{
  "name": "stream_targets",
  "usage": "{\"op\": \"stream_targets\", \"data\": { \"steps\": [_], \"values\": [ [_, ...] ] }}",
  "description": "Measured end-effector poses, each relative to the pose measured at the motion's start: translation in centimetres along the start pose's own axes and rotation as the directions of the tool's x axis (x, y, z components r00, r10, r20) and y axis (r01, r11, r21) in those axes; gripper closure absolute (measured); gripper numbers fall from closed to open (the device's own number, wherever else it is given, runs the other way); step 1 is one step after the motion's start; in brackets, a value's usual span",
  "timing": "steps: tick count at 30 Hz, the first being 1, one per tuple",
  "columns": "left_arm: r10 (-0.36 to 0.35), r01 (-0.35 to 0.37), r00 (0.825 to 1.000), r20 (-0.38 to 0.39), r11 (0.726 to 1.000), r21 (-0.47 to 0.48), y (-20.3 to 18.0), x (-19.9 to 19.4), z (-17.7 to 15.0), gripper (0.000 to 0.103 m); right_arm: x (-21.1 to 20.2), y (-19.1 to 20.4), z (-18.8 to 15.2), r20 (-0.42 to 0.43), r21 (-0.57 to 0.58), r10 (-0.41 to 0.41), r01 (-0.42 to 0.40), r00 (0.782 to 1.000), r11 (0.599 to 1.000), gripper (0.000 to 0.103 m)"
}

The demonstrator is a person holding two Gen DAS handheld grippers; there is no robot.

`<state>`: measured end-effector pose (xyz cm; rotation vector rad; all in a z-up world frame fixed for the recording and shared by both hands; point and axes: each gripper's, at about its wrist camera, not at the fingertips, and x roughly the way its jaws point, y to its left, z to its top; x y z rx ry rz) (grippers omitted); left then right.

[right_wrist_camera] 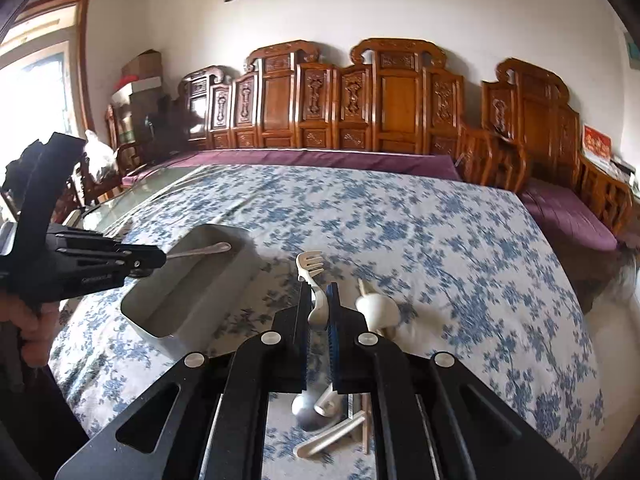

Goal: Organize utensils
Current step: 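Carry the metal fork with the left gripper into the grey tray and open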

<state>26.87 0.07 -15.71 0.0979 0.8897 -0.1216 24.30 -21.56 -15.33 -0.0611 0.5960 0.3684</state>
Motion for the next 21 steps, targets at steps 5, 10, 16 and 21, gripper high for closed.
{"op": "stream_targets", "data": {
  "steps": [5, 10, 16, 21],
  "values": [
    [0.027, -0.028, 0.999, -0.018, 0.999, -0.032, 2.6, 1.9, -0.5, 0.097, 1.2, 2.5, 1.2, -0.003, -0.041, 0.025, -0.025, 1.000, 0.999, 0.094],
    [0.028, -0.030, 0.999, -0.042, 0.998, -0.047, 3.7, 4.2, -0.9, 0.097, 3.2, 4.3, 2.1, -0.014, -0.062, 0.056, -0.057, 0.998, 0.996, 0.094],
    [0.015, -0.017, 0.997, -0.074, 0.999, -0.033, 3.5, 6.2, -1.3, 0.096, 5.0, 5.7, 2.2, -0.042, -0.079, 0.080, -0.083, 0.996, 0.993, 0.094],
    [-0.021, 0.017, 0.995, -0.095, 0.999, -0.051, 3.7, 6.9, -1.2, 0.096, 6.0, 6.6, 2.4, -0.057, -0.092, 0.092, -0.097, 0.994, 0.991, 0.094]
  ]
}}
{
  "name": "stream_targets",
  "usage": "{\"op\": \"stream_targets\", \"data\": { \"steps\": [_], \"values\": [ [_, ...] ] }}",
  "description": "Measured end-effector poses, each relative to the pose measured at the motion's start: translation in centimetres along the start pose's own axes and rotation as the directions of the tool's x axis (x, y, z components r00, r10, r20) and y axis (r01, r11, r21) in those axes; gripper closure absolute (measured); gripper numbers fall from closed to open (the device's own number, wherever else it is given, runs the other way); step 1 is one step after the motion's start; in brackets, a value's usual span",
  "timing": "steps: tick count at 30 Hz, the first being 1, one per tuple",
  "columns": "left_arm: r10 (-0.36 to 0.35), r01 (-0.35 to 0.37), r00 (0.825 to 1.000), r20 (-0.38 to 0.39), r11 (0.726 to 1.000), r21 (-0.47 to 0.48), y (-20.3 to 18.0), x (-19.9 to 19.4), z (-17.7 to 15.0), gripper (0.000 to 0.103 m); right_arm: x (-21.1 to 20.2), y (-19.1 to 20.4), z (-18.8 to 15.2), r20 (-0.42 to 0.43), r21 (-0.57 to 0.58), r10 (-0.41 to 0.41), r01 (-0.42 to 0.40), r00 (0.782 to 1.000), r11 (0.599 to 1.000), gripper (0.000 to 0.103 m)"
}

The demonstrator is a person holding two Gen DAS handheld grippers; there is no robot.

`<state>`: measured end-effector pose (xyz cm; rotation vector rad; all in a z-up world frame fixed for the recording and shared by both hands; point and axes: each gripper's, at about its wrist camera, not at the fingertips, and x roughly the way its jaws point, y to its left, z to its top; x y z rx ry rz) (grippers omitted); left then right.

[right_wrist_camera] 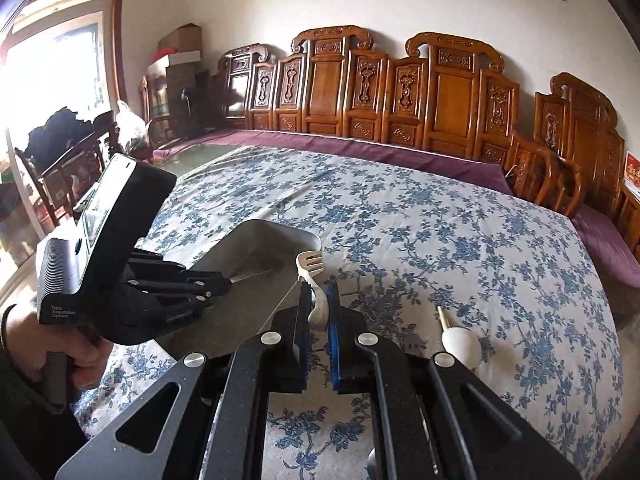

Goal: Organize utensils
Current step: 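Carry the metal fork with the left gripper into the grey tray and open, then lower the white fork into the grey tray and open the right gripper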

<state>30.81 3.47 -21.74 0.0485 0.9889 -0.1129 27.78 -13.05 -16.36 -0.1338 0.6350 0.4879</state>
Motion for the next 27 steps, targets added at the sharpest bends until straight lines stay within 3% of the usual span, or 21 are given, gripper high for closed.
{"op": "stream_targets", "data": {
  "steps": [3, 6, 13, 20, 22, 23, 25, 27],
  "values": [
    [-0.019, 0.020, 1.000, 0.011, 1.000, -0.021, 0.5, -0.6, 0.2, 0.095, 0.6, 0.3, 0.3, -0.004, -0.008, 0.004, -0.004, 1.000, 1.000, 0.094],
    [-0.005, 0.006, 0.999, 0.034, 1.000, -0.020, 0.9, -1.5, 0.2, 0.084, 1.4, 1.0, 0.7, -0.011, -0.023, 0.007, -0.007, 1.000, 1.000, 0.094],
    [0.027, -0.022, 0.995, 0.095, 0.998, -0.054, 3.5, -4.1, 0.3, 0.074, 4.3, 3.6, 1.5, -0.043, -0.086, 0.011, -0.014, 0.999, 0.996, 0.094],
    [0.032, -0.021, 0.993, 0.111, 0.995, -0.099, 6.2, -5.1, 0.3, 0.074, 7.9, 5.8, 1.7, -0.096, -0.140, -0.009, -0.005, 0.995, 0.990, 0.094],
    [0.033, -0.021, 0.993, 0.113, 0.994, -0.107, 6.5, -5.2, 0.4, 0.074, 8.6, 5.7, 1.6, -0.130, -0.111, 0.029, -0.043, 0.991, 0.993, 0.094],
    [0.031, -0.019, 0.993, 0.115, 0.994, -0.110, 6.6, -5.3, 0.4, 0.074, 8.7, 5.6, 1.5, -0.135, -0.093, 0.056, -0.069, 0.989, 0.993, 0.091],
    [0.031, -0.018, 0.993, 0.117, 0.994, -0.110, 6.8, -5.4, 0.4, 0.074, 8.4, 5.4, 1.3, -0.142, -0.055, 0.114, -0.122, 0.983, 0.991, 0.071],
    [0.028, -0.015, 0.992, 0.122, 0.994, -0.107, 6.7, -5.6, 0.4, 0.073, 8.0, 5.4, 1.1, -0.147, -0.034, 0.152, -0.159, 0.977, 0.987, 0.063]
  ]
}}
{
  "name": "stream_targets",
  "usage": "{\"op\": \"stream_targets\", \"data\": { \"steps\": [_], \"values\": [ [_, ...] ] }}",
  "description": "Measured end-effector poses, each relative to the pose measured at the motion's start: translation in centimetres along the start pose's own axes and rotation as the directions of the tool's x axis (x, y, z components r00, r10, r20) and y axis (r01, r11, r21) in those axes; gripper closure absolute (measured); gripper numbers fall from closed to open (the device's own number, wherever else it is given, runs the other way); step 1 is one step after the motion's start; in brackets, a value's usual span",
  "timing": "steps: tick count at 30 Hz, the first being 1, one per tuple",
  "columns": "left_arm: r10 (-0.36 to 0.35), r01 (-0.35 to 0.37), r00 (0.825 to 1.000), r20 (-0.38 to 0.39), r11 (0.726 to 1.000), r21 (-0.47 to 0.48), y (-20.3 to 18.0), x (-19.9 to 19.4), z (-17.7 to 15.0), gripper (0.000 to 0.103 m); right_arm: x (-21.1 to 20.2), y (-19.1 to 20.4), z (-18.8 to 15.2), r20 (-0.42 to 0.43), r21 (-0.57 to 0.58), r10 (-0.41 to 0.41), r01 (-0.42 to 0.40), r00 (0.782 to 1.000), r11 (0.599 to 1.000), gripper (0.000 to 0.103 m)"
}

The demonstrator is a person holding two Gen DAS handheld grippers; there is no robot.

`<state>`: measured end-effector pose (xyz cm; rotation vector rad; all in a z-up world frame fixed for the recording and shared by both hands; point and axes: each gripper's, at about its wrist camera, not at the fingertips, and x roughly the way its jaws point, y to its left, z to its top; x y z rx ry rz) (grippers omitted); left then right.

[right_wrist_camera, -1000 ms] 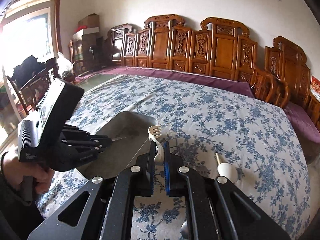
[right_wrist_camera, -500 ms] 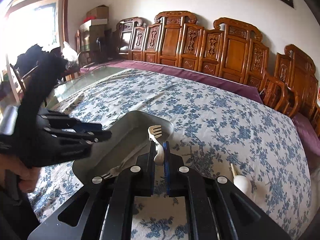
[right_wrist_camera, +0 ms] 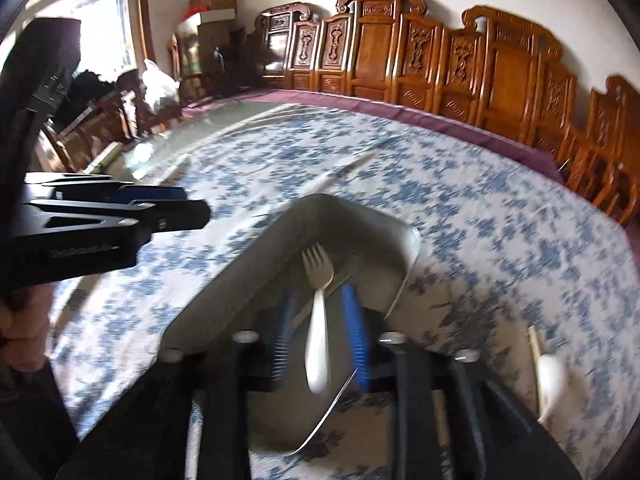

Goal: Organize utensils
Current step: 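Lower the white fork into the grey tray and open the right gripper, then reach the right gripper back to the pile and grasp a white plastic spoon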

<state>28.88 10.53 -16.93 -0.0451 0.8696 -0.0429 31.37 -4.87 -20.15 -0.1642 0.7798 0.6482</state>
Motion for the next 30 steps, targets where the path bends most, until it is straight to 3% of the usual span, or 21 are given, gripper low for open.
{"op": "stream_targets", "data": {
  "steps": [7, 10, 16, 20, 24, 30],
  "values": [
    [-0.021, 0.020, 1.000, 0.013, 1.000, 0.021, -1.0, -0.7, -0.1, 0.066, -4.2, -1.5, -1.9, 0.021, 0.047, -0.003, 0.002, 1.000, 0.999, 0.063],
    [-0.033, 0.032, 0.999, 0.018, 0.999, 0.036, -1.9, -1.0, -0.3, 0.057, -6.5, -3.6, -3.3, 0.025, 0.077, -0.050, 0.048, 0.998, 0.996, 0.063],
    [-0.069, 0.066, 0.997, 0.021, 0.991, 0.116, -6.0, -1.4, -1.1, 0.054, -11.4, -9.0, -7.1, -0.024, 0.132, -0.203, 0.205, 0.979, 0.970, 0.063],
    [-0.099, 0.094, 0.995, 0.021, 0.981, 0.173, -9.1, -1.8, -1.7, 0.047, -13.5, -12.0, -9.4, -0.051, 0.196, -0.249, 0.254, 0.967, 0.947, 0.067],
    [-0.114, 0.107, 0.993, 0.025, 0.973, 0.204, -11.8, -1.9, -2.5, 0.044, -14.2, -13.7, -11.0, -0.046, 0.250, -0.264, 0.267, 0.963, 0.931, 0.068],
    [-0.123, 0.117, 0.992, 0.010, 0.965, 0.234, -14.5, -1.3, -3.8, 0.043, -11.3, -14.5, -11.5, -0.071, 0.275, -0.217, 0.229, 0.973, 0.934, 0.076]
  ]
}}
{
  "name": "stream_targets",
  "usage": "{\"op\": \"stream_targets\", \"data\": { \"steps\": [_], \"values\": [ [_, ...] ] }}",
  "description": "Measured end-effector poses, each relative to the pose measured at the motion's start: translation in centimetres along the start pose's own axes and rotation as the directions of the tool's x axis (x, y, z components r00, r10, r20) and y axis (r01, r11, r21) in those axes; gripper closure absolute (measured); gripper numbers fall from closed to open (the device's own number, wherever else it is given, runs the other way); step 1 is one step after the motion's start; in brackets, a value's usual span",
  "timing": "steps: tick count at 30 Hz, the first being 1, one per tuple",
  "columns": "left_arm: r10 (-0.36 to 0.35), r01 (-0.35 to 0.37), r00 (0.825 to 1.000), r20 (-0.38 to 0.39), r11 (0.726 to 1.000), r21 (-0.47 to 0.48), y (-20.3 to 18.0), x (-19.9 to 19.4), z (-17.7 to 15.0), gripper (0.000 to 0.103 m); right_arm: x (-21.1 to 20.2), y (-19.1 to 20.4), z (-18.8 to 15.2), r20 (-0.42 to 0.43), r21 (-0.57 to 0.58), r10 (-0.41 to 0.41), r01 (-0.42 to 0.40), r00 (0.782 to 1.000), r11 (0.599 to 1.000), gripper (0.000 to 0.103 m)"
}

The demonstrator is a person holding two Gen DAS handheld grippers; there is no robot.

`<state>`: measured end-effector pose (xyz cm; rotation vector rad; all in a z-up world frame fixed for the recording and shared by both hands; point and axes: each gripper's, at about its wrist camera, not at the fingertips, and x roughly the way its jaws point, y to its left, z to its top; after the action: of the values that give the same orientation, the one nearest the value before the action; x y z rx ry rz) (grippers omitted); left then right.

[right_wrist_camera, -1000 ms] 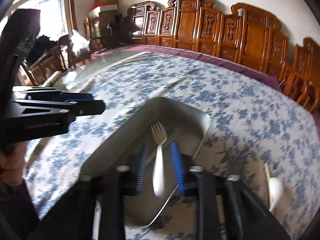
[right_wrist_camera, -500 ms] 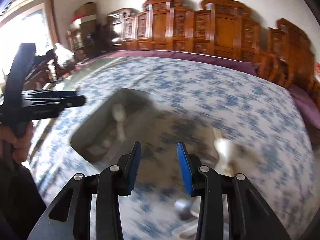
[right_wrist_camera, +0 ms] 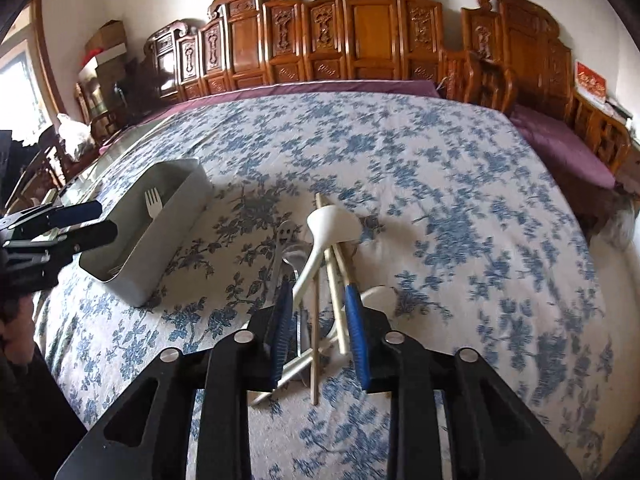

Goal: Organize utensils
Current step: 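Reach the right gripper back to the pile and grasp a white plastic spoon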

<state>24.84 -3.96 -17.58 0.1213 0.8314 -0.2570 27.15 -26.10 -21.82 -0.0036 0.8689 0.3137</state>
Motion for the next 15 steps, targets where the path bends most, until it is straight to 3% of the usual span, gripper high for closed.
{"op": "stream_targets", "data": {
  "steps": [8, 10, 15],
  "values": [
    [-0.008, 0.008, 1.000, -0.008, 1.000, 0.010, -2.1, 1.0, -0.7, 0.040, 4.4, 0.4, 0.9, -0.049, 0.013, 0.046, -0.045, 0.998, 0.999, 0.082],
    [-0.009, 0.009, 1.000, -0.012, 1.000, 0.017, -2.5, 1.3, -0.9, 0.040, 5.2, 0.6, 1.3, -0.061, 0.017, 0.061, -0.060, 0.996, 0.998, 0.092],
    [-0.007, 0.008, 0.999, -0.033, 1.000, 0.024, -2.9, 2.0, -1.3, 0.040, 6.5, 0.8, 1.8, -0.076, 0.017, 0.028, -0.027, 0.997, 0.999, 0.092]
  ]
}}
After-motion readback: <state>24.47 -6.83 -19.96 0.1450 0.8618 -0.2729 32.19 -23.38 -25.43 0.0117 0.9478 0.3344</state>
